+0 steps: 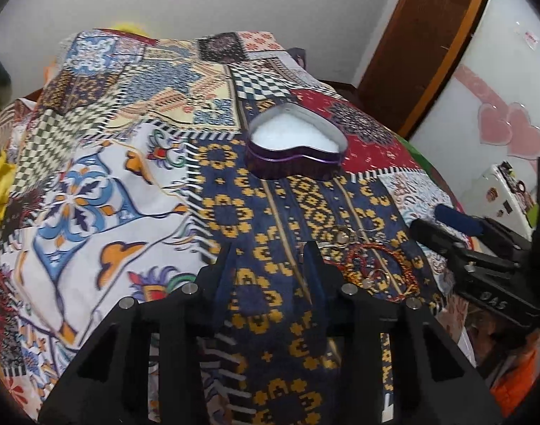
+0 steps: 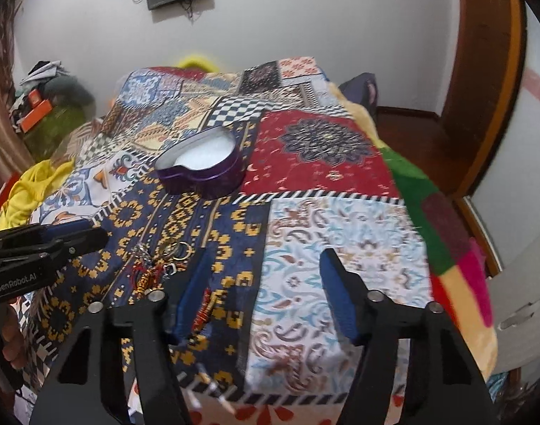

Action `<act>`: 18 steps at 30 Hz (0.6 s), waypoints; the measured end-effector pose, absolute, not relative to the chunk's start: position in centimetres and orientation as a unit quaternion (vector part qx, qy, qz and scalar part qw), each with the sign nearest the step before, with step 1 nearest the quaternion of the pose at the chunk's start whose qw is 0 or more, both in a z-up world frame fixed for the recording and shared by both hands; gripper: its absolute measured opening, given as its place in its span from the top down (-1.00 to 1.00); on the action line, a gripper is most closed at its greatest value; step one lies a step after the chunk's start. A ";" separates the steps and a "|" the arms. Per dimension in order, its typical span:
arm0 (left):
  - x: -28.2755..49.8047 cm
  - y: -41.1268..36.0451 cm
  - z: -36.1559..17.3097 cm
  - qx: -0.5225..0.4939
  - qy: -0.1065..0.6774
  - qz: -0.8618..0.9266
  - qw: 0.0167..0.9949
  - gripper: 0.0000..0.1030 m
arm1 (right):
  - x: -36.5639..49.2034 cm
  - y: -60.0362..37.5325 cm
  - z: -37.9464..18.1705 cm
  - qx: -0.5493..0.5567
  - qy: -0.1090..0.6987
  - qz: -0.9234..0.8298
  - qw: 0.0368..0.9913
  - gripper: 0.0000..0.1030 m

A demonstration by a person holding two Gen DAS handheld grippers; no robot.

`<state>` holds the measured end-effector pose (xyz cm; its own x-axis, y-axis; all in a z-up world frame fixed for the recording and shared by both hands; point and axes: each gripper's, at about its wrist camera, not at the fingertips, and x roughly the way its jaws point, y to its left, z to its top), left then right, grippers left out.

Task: Organize jewelry
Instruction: 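Move the right gripper to the jewelry pile and grasp a silver ring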

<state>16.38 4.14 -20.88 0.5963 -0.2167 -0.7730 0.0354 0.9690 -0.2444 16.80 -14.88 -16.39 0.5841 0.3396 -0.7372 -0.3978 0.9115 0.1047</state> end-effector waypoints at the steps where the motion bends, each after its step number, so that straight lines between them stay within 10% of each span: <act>1: 16.5 3.9 -21.0 -0.104 0.446 -0.078 0.886 0.32 | 16.9 -14.7 -16.5 -0.034 0.408 0.215 0.887 0.01; 18: 18.8 2.1 -22.9 -0.096 0.468 -0.110 0.871 0.53 | 17.5 -11.9 -18.5 -0.048 0.433 0.277 0.857 0.76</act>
<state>18.78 2.09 -22.91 0.5372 -0.2812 -0.7952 0.1021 0.9575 -0.2696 17.47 -11.90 -18.48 0.4723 0.4324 -0.7681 -0.5157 0.8422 0.1570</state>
